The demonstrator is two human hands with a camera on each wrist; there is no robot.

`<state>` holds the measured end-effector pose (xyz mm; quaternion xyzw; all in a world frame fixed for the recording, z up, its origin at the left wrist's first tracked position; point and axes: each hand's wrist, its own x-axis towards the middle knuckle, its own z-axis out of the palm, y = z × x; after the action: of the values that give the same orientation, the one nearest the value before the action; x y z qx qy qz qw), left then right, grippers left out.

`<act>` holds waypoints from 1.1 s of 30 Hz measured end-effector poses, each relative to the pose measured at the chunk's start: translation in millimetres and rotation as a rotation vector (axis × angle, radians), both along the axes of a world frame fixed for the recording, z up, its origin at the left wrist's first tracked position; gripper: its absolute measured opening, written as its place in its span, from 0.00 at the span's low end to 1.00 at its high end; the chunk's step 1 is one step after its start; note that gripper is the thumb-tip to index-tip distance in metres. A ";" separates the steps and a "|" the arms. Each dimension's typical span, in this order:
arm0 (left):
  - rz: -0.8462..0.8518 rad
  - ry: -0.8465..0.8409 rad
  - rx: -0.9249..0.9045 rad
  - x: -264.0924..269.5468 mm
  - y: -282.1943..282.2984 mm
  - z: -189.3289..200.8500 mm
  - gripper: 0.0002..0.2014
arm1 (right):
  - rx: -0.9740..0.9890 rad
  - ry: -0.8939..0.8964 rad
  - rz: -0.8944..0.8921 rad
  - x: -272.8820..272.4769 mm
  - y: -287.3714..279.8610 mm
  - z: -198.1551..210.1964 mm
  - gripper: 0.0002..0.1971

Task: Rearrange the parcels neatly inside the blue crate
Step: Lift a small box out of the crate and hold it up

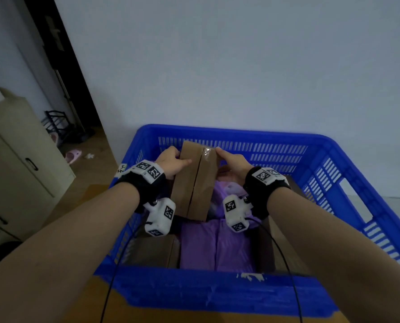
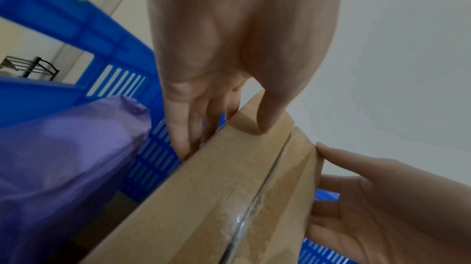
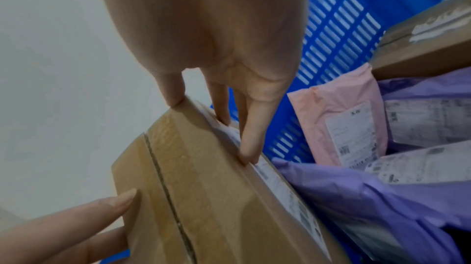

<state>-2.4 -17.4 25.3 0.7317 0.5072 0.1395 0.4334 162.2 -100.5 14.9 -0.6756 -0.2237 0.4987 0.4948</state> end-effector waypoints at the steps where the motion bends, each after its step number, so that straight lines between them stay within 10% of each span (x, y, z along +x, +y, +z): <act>1: 0.001 -0.021 0.019 -0.6 -3.1 6.9 0.20 | 0.019 -0.008 -0.012 -0.6 -3.9 7.5 0.26; 13: -0.143 -0.103 0.263 -6.5 -60.3 60.4 0.37 | 0.210 -0.093 -0.083 -9.6 -62.2 77.6 0.14; 20: -0.089 -0.145 0.360 4.4 -108.7 76.4 0.47 | 0.309 -0.028 -0.121 -12.3 -100.2 104.8 0.24; 33: 0.062 0.262 0.560 26.7 -158.6 82.5 0.71 | 0.342 0.022 -0.057 -17.9 -136.4 109.4 0.27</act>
<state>24.2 -176.0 107.8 0.8185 0.5228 0.1915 0.1415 144.3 -236.9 124.3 -0.5821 -0.2808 0.4463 0.6190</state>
